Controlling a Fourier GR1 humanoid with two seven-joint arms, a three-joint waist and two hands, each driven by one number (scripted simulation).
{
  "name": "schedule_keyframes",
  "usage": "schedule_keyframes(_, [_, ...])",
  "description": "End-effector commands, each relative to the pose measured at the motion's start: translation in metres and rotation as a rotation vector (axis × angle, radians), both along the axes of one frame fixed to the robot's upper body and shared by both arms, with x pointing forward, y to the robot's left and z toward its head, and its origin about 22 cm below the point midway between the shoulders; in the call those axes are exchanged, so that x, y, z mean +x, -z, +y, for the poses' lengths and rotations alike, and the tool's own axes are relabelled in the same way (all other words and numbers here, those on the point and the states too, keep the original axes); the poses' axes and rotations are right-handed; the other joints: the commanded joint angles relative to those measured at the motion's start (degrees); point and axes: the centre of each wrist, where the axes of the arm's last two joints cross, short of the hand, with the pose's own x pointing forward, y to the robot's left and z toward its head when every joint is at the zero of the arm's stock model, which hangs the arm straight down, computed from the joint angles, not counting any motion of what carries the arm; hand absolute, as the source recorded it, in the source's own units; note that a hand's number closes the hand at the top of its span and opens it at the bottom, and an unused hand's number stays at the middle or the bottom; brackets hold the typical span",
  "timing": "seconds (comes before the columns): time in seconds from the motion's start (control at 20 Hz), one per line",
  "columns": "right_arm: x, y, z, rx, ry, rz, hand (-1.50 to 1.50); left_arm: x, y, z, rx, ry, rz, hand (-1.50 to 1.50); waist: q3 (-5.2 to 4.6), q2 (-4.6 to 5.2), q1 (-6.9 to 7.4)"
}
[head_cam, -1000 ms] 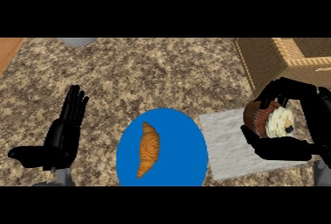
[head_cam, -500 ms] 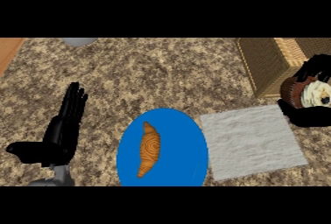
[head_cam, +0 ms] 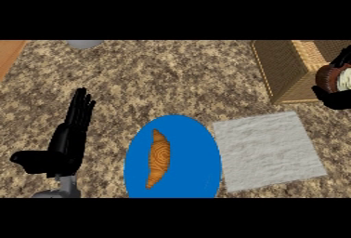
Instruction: Pick the cupcake from the placemat and place it in the basket
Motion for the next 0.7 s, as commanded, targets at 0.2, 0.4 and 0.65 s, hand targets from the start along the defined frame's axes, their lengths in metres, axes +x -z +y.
schedule_keyframes(0.2, [0.031, 0.037, -0.033, -0.079, 0.032, 0.048, 1.50, 0.001, 0.004, -0.009, -0.005, 0.005, -0.018, 0.00, -0.01, 0.05, 0.12])
schedule_keyframes(0.4, [0.042, 0.031, -0.061, -0.102, 0.019, 0.073, 1.50, -0.010, 0.003, 0.007, 0.007, 0.008, 0.001, 0.00, 0.00, 0.08, 0.39])
schedule_keyframes(0.65, [0.059, 0.053, -0.045, -0.093, 0.018, 0.079, 1.50, 0.001, -0.020, 0.010, 0.013, 0.016, -0.021, 0.00, 0.03, 0.13, 0.78])
